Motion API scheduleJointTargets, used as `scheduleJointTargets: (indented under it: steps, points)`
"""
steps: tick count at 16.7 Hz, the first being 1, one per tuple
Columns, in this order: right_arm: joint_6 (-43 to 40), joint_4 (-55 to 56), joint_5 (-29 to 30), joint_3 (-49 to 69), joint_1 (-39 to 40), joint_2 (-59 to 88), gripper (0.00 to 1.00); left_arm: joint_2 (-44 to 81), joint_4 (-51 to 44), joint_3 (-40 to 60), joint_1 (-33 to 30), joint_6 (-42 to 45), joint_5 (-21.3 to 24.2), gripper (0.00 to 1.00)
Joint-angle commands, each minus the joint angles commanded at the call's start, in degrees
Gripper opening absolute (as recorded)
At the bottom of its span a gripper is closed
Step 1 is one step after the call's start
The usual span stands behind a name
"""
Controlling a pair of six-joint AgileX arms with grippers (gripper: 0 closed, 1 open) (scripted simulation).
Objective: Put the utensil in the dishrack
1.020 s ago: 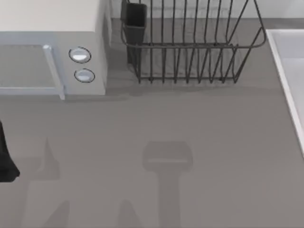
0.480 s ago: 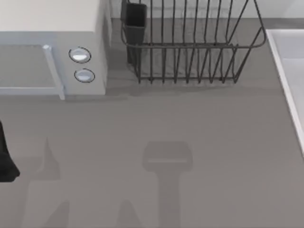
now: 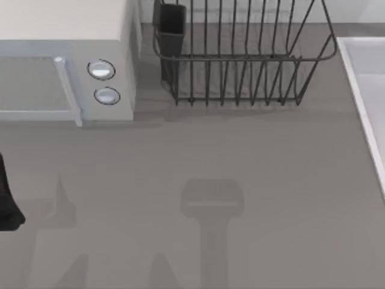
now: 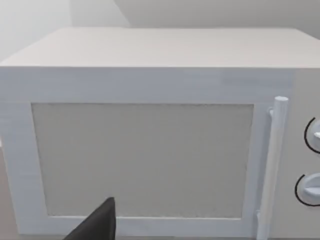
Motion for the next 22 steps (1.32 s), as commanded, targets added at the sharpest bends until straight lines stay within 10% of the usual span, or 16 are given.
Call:
scheduleJointTargets:
  steps: [12,22]
  points:
    - [1.35,-9.43,-0.69,5.75,-0.16,-4.31,0.0,0.0,0.0,0.0,0.0,0.0,0.0,1.0]
    - [0.67,-47.82,-0.7,34.95,-0.59,-11.23,0.0,0.0,0.0,0.0,0.0,0.0,0.0,1.0]
